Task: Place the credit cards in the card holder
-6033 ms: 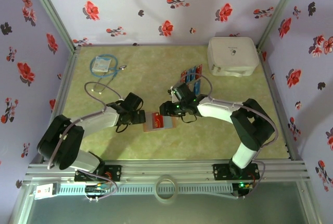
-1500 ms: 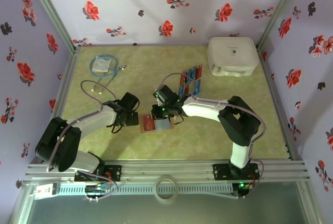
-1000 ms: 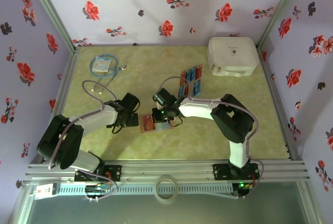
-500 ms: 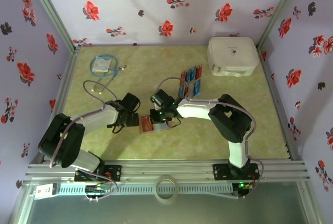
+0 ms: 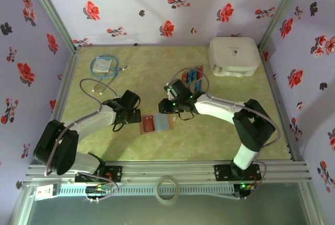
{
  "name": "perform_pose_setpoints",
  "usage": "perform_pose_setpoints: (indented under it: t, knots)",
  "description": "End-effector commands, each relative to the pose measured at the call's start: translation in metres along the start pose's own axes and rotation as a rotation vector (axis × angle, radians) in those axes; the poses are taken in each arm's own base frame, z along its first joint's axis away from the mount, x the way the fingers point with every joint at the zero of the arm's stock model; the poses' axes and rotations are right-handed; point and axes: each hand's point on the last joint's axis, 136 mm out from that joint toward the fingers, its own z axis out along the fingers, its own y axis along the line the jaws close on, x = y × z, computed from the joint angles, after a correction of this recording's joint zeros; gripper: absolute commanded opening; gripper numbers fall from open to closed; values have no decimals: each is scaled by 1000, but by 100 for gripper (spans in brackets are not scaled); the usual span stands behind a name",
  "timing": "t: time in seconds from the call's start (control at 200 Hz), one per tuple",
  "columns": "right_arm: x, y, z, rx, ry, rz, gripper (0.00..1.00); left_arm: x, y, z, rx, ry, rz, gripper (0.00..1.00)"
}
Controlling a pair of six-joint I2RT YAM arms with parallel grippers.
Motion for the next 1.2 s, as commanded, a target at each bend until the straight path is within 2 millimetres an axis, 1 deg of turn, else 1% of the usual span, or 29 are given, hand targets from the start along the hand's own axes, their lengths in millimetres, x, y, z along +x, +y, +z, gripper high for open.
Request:
perform_pose_setpoints:
  t: [0.0,0.09,0.205,0.305,0.365,0.57,0.84,1.195]
  knots:
    - [8,-14,0,25,25,-20,34,-3,-11,-14,46,-9,6,100]
    - [9,-16,3,19,31,-30,34,-2,-24,-18,91,-20,-7,100]
    - [9,-14,10,0,39,-28,29,-1,-42,-20,151,-25,-34,100]
    - [10,-15,14,-6,45,-24,25,-2,-52,-21,181,-36,-54,100]
    - [11,-16,16,-5,48,-23,24,-3,-56,-23,195,-44,-60,100]
    - [14,-15,25,-21,72,-13,20,7,-60,-21,192,-34,-45,100]
    - [17,-18,34,-18,91,-8,14,11,-65,-18,167,-36,6,100]
    - [24,-21,43,-8,123,-10,12,13,-81,-14,158,-44,72,100]
